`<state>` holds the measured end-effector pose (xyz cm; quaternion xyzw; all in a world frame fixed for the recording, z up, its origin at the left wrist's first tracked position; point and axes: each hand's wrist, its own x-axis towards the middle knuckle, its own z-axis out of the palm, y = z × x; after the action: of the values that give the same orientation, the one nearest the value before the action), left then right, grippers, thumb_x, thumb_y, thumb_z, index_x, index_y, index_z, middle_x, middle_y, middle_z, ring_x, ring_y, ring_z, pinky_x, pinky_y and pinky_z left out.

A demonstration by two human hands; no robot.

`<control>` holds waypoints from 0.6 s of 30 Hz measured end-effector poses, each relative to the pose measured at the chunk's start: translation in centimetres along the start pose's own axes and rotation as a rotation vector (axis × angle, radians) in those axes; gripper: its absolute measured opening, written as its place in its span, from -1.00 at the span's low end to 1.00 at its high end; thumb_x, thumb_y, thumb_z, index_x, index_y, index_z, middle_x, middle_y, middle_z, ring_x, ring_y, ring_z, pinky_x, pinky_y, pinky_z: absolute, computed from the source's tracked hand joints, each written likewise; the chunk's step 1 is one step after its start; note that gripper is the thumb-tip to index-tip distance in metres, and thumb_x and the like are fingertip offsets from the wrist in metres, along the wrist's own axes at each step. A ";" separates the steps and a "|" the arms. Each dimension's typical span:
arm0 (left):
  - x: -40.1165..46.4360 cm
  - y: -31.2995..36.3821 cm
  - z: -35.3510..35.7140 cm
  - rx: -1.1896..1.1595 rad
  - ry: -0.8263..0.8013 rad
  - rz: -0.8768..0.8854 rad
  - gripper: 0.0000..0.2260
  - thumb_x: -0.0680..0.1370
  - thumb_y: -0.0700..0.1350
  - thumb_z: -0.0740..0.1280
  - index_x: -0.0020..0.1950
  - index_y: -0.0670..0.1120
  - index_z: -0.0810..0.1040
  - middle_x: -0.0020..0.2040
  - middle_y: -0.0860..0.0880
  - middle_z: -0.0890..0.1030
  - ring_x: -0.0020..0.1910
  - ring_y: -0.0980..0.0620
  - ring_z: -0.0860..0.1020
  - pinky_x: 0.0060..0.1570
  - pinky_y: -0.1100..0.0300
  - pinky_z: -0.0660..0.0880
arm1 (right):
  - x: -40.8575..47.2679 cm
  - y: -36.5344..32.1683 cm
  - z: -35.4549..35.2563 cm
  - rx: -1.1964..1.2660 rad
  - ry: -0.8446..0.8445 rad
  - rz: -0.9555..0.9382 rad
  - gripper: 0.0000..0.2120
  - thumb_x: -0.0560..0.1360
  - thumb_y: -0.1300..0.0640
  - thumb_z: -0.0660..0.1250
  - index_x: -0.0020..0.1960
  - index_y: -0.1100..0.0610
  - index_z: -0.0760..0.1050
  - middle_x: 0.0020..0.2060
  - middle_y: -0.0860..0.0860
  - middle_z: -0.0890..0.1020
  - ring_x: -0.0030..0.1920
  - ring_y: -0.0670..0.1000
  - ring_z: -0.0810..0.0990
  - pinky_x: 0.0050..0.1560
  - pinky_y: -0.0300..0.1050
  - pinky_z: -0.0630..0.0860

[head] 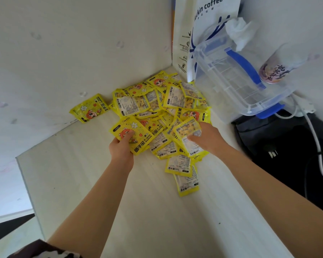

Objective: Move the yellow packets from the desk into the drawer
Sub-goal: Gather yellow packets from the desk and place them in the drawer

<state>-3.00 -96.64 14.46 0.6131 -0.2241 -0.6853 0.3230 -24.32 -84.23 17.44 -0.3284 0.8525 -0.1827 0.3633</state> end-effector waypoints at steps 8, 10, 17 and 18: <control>-2.2 0.4 -2.7 -0.026 0.011 0.073 -0.84 0.48 -0.29 0.42 0.03 -0.15 0.59 -0.02 -0.14 0.68 -0.01 -0.15 0.67 0.00 -0.15 0.60 | -3.1 1.8 0.4 0.147 0.026 0.051 -0.67 0.46 0.01 0.42 0.17 0.09 0.50 0.12 0.08 0.58 0.06 0.09 0.55 0.00 -0.03 0.51; -3.1 0.1 -3.7 -0.006 0.018 0.089 -0.81 0.47 -0.28 0.43 0.07 -0.15 0.59 0.02 -0.14 0.67 0.01 -0.14 0.67 0.01 -0.11 0.60 | -4.2 2.4 0.7 0.184 0.025 0.057 -0.68 0.45 0.02 0.43 0.15 0.08 0.51 0.10 0.06 0.60 0.06 0.10 0.57 0.04 0.05 0.56; -6.3 -1.7 -7.6 -0.030 0.046 0.054 -0.83 0.47 -0.29 0.43 0.04 -0.16 0.58 0.05 -0.17 0.67 0.00 -0.16 0.67 0.03 -0.19 0.58 | -8.6 4.3 2.4 0.326 0.028 0.102 -0.78 0.44 0.08 0.44 0.06 0.02 0.53 -0.03 0.01 0.66 -0.01 0.07 0.63 -0.09 -0.02 0.57; -6.8 -1.9 -8.1 -0.030 0.040 0.048 -0.83 0.47 -0.29 0.42 0.05 -0.17 0.58 0.05 -0.17 0.67 0.02 -0.17 0.66 0.03 -0.20 0.58 | -9.3 4.4 2.6 0.350 0.030 0.112 -0.78 0.44 0.09 0.44 0.06 0.02 0.55 -0.04 0.01 0.66 -0.03 0.06 0.63 -0.14 -0.06 0.57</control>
<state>4.93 -89.68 16.63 0.6164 -0.2218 -0.6681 0.3527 -19.39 -74.81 17.95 -0.2094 0.8300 -0.3128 0.4116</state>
